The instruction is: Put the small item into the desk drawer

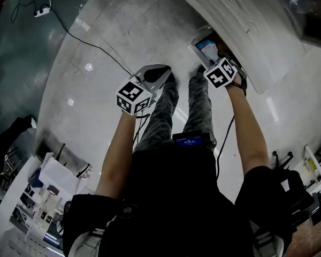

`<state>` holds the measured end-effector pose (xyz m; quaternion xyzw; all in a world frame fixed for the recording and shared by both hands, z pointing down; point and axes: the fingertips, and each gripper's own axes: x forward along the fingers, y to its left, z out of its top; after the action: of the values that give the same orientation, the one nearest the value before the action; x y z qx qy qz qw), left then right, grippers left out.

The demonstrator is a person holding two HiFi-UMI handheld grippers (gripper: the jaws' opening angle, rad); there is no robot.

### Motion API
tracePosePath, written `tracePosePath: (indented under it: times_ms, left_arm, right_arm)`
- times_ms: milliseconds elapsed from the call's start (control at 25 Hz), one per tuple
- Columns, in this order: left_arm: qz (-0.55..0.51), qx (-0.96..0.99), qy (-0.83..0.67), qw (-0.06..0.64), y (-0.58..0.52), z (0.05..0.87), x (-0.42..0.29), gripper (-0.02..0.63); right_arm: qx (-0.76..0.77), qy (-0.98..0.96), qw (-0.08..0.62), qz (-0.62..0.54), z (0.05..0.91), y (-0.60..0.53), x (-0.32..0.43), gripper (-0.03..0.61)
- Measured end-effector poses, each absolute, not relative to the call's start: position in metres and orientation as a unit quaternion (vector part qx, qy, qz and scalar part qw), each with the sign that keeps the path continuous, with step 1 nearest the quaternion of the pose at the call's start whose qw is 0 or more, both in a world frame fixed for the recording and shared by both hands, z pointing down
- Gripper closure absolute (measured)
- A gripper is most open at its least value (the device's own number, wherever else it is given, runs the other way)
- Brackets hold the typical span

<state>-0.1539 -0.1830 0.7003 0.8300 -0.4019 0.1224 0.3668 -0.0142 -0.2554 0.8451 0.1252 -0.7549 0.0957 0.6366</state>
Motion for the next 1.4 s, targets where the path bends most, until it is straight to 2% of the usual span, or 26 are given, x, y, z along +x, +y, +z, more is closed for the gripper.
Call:
tracePosePath:
  times_ms: [600, 1040, 1280, 1400]
  left_arm:
    - [0.124, 0.829, -0.4, 0.37, -0.184, 0.701, -0.151, 0.612]
    - [0.119, 0.835, -0.398, 0.36, -0.186, 0.684, -0.15, 0.611]
    - [0.116, 0.84, -0.397, 0.35, -0.186, 0.671, -0.148, 0.612]
    - [0.116, 0.84, -0.398, 0.349, -0.181, 0.663, -0.149, 0.612]
  right_arm:
    - [0.122, -0.755, 0.636, 0.109, 0.85, -0.254, -0.013, 0.403]
    - [0.144, -0.767, 0.615, 0.113, 0.816, -0.249, -0.021, 0.404]
    - [0.158, -0.776, 0.598, 0.121, 0.794, -0.242, -0.021, 0.41]
    - [0.165, -0.779, 0.593, 0.12, 0.782, -0.237, -0.018, 0.437]
